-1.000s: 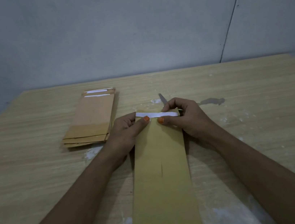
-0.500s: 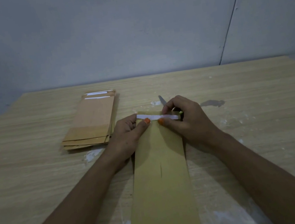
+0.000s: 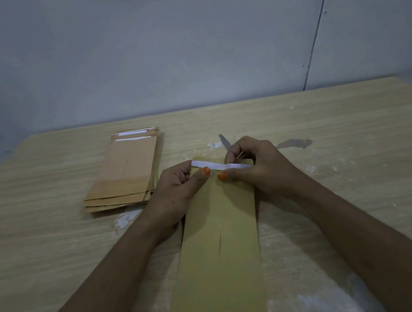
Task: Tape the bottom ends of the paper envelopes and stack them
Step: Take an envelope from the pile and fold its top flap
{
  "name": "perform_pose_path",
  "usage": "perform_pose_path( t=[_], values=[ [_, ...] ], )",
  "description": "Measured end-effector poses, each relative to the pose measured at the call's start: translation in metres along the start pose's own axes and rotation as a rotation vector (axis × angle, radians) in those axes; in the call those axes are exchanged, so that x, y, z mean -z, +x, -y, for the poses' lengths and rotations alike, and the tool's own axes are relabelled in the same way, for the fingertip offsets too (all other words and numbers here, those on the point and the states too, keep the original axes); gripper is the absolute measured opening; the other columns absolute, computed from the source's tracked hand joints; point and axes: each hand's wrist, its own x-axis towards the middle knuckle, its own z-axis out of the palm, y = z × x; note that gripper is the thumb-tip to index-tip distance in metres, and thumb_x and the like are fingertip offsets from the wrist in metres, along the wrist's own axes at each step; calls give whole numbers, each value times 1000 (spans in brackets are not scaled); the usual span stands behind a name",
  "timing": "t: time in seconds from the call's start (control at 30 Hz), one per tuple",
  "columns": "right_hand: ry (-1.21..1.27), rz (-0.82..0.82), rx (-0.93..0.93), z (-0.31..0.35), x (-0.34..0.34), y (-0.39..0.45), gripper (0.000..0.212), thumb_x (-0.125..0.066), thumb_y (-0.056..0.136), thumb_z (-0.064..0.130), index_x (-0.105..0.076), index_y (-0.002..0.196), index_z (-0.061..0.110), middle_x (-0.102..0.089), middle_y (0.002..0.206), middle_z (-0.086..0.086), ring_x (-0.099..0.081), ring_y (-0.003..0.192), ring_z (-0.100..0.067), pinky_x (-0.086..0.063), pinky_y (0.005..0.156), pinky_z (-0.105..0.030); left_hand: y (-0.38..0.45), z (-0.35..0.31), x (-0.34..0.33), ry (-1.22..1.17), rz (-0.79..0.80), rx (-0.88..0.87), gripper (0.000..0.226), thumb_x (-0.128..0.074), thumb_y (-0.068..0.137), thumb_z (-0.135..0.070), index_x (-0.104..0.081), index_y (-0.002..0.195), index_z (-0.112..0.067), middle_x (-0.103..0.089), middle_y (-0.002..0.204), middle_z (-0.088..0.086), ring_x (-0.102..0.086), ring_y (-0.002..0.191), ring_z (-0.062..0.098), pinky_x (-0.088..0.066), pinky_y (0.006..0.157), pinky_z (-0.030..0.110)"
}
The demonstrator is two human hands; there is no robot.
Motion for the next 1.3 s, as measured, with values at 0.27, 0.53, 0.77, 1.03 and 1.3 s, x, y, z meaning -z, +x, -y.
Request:
perform_pose_path(
  t=[0.27,0.53,0.77,1.03,1.3],
  values=[
    [-111,7,31,-5,2,2,15,-83,77,21,-68,79,24,-61,95,0,-58,89,-7,-40,68,-9,-1,-1,-1,-16,-2,-4,21,-56,98,-12,-69,110,-1,-76,93,15,-73,76,19,-58,64,26],
    [-62,7,36,-7,2,2,12,-82,77,17,-71,75,18,-65,93,-4,-63,91,-16,-49,72,-22,0,1,0,-25,11,37,24,-56,99,-14,-69,113,1,-74,98,21,-72,82,26,-60,68,31],
    [-28,31,20,-5,2,0,17,-80,80,18,-69,69,25,-64,95,-1,-62,90,-11,-44,68,-13,-1,-2,0,1,21,41,21,-55,99,-15,-72,109,-6,-76,97,16,-73,81,22,-58,67,27],
    [-91,70,-28,-3,3,0,12,-83,75,26,-72,74,24,-60,108,6,-56,103,-1,-39,71,-4,-3,-4,0,26,24,31,22,-54,99,-14,-71,110,-3,-76,94,14,-73,78,20,-58,64,25],
    [-137,143,6,-5,3,1,20,-75,74,45,-69,60,33,-60,114,8,-53,113,-13,-39,75,-7,-1,-3,-1,20,13,44,23,-54,99,-10,-69,111,3,-75,85,11,-69,68,13,-55,59,21]
  ],
)
